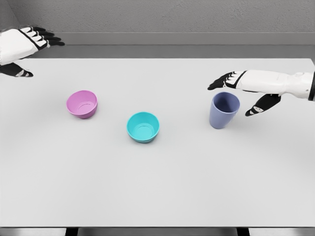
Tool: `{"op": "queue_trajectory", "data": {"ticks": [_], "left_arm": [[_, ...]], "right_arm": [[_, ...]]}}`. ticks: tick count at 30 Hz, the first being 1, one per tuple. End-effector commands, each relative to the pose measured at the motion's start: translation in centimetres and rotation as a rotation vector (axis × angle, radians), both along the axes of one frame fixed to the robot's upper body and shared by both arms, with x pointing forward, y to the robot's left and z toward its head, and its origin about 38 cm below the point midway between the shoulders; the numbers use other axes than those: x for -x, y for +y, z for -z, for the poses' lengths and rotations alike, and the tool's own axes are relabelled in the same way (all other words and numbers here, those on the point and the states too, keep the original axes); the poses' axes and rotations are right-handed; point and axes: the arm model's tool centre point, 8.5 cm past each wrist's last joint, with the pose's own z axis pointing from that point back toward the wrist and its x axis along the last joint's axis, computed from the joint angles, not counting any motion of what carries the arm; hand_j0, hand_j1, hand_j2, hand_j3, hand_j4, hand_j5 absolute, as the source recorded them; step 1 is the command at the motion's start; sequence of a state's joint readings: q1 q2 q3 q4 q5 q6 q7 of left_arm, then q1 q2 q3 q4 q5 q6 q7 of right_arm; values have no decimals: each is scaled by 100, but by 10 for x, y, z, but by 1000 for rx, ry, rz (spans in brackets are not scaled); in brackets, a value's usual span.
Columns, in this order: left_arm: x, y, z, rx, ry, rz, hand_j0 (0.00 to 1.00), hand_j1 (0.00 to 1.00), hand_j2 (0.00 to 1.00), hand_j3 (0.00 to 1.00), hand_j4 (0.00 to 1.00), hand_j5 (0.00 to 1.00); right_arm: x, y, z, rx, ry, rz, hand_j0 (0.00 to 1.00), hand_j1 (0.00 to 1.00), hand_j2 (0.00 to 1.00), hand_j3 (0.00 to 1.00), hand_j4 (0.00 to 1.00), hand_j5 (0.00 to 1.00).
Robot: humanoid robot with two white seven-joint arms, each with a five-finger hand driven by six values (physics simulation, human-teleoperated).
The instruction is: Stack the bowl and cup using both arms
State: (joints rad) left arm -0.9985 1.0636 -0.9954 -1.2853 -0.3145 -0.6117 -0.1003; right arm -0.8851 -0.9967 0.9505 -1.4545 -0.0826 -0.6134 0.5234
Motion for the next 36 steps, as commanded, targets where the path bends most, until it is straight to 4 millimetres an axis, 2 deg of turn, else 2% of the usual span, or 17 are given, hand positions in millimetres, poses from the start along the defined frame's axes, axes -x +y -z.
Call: {"op": "queue_trajectory", "data": {"ticks": [1, 4, 7, 10, 19, 24, 27, 32, 36], "left_arm": [[12, -2, 57, 53, 245, -4, 100, 100, 100, 100, 100, 100], [15, -13, 72, 41, 396, 19, 100, 100, 100, 100, 100, 100], [16, -15, 70, 37, 397, 27, 100, 100, 100, 100, 100, 100], [19, -18, 73, 38, 461, 38, 100, 100, 100, 100, 100, 100], [19, -17, 70, 77, 480, 33, 100, 100, 100, 100, 100, 100], [10, -23, 74, 108, 481, 30, 100, 100, 100, 100, 100, 100], [6, -24, 74, 114, 476, 24, 100, 100, 100, 100, 100, 100], [-1, -42, 82, 124, 486, 53, 100, 100, 100, 100, 100, 100], [-3, -40, 89, 120, 497, 41, 100, 100, 100, 100, 100, 100]], "right_arm": [[-1, -1, -1, -7, 3, 7, 100, 100, 100, 100, 100, 100], [-7, 1, 3, -16, 7, 16, 100, 100, 100, 100, 100, 100], [-10, 7, 4, -35, -1, 13, 100, 100, 100, 100, 100, 100], [-10, 1, 9, -24, 11, 28, 100, 100, 100, 100, 100, 100], [-12, 0, 7, -27, 1, 35, 100, 100, 100, 100, 100, 100], [-17, -13, 10, -19, 6, 78, 100, 100, 100, 100, 100, 100], [-23, -13, 8, -67, -17, 105, 100, 100, 100, 100, 100, 100], [-21, -11, 18, -60, 4, 101, 100, 100, 100, 100, 100, 100], [-19, -11, 26, -45, 25, 99, 100, 100, 100, 100, 100, 100]]}}
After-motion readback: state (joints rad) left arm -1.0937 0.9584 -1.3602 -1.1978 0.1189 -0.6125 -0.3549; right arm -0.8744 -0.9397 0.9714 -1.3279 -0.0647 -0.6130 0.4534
